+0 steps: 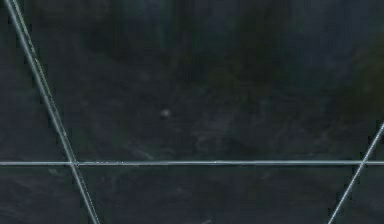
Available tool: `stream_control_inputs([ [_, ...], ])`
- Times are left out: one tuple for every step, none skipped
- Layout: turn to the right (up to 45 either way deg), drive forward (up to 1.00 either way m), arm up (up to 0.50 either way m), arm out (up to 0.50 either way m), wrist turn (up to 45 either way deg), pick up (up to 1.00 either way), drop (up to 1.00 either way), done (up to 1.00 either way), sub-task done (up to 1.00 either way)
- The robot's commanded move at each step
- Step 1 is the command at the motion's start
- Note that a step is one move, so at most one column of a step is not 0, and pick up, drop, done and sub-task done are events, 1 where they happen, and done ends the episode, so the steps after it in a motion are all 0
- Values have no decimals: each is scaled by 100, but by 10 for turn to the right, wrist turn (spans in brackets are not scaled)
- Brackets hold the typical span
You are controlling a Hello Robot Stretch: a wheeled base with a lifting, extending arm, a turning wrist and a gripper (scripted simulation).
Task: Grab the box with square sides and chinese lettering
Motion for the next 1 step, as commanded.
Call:
stream_control_inputs([
  [0,0,0,0,450,0,0,0,0],
])
